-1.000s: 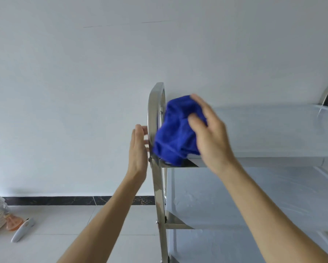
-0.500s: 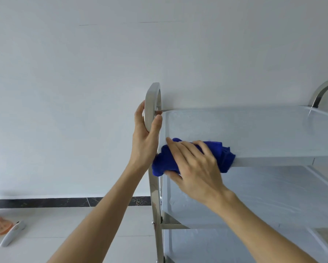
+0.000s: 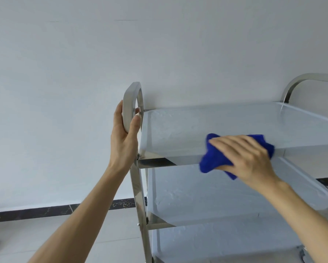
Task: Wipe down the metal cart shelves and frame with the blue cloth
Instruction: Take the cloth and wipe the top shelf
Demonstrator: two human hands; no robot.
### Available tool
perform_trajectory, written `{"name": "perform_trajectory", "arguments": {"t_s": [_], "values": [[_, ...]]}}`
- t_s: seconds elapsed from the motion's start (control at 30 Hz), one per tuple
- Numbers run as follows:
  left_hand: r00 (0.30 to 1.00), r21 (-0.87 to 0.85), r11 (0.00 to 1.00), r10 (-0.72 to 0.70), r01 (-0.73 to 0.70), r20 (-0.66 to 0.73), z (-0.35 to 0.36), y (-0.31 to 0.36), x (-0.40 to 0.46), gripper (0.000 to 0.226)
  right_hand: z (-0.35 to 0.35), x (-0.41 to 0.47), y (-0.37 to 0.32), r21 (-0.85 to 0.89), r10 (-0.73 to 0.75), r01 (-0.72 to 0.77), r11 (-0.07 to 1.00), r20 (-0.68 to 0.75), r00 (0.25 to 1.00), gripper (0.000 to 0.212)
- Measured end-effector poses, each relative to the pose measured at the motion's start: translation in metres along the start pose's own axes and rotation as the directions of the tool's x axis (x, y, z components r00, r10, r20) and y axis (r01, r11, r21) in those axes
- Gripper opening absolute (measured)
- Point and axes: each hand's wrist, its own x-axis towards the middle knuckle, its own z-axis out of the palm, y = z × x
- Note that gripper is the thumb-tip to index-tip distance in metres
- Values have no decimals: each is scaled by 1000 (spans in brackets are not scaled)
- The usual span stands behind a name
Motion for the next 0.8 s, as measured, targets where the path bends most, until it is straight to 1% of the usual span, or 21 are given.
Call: {"name": "perform_trajectory", "arguments": {"t_s": [0.07,0.13,0.23,0.4,0.47,0.57,0.6,0.67,0.73,0.8], "values": [[1000,-6,1000,7,-7,7,1,0,-1,52,-12,-14,22,-14,57,-57,998,45,997,51],[1000,-12,1000,9,-9,7,1,0,-2,52,-13,-15,19,-36,100,-97,995,64,993,51],[1000,-14,1000,9,-9,-10,2,1,-2,52,-1,12,-27,-36,94,-92,995,57,994,53],[999,-2,999,38,-38,-11,1,0,-3,49,37,77,-129,66,37,-43,997,89,995,52],[998,-3,998,63,-63,-11,0,0,-2,44,43,87,-143,87,11,-19,996,88,996,48],[996,-37,996,85,-86,-12,0,-1,-2,40,37,76,-120,119,-71,61,991,75,995,38],[996,-50,995,84,-85,-11,0,-1,-1,41,32,68,-104,114,-84,74,991,85,993,38],[998,-77,995,64,-64,-5,2,-1,0,44,20,47,-69,72,-65,59,996,90,994,43],[999,-96,995,35,-35,2,2,-2,0,46,8,26,-36,37,-23,20,999,71,997,39],[1000,-76,997,22,-22,2,1,-2,0,45,-4,9,-8,19,5,-6,1000,69,998,37]]}}
